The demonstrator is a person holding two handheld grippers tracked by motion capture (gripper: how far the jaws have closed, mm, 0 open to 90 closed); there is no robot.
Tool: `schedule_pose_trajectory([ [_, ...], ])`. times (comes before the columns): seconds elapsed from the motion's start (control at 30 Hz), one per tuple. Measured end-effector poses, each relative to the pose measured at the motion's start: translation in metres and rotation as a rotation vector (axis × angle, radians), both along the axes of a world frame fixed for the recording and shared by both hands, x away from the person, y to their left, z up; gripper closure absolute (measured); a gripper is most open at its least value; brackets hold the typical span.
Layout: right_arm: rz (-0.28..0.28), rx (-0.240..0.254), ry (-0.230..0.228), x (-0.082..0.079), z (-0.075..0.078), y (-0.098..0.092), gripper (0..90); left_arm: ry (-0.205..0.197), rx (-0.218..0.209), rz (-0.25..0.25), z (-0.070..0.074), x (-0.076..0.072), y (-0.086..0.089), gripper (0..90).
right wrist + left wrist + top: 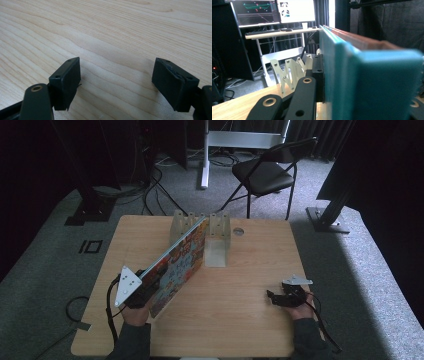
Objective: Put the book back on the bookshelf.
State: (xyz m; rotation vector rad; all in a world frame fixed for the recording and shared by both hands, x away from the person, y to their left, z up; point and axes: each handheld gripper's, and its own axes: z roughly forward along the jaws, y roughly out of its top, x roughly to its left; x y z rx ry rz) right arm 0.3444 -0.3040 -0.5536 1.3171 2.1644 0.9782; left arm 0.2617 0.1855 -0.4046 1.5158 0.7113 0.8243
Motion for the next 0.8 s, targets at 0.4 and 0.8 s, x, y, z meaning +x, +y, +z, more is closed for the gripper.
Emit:
schedule_pose_trajectory([
  [0.4, 0.000, 0.000, 0.000, 0.0000, 0.0000, 0.0000, 22.6, -0.009, -0.004, 0.039, 0.0013, 0.0016, 0.0014, 80.7],
  [0.8, 0.000, -0.001, 0.000, -0.0001, 0.0000, -0.0001, 22.6, -0.012, -0.005, 0.078, 0.0014, 0.0029, 0.0060, 80.6],
])
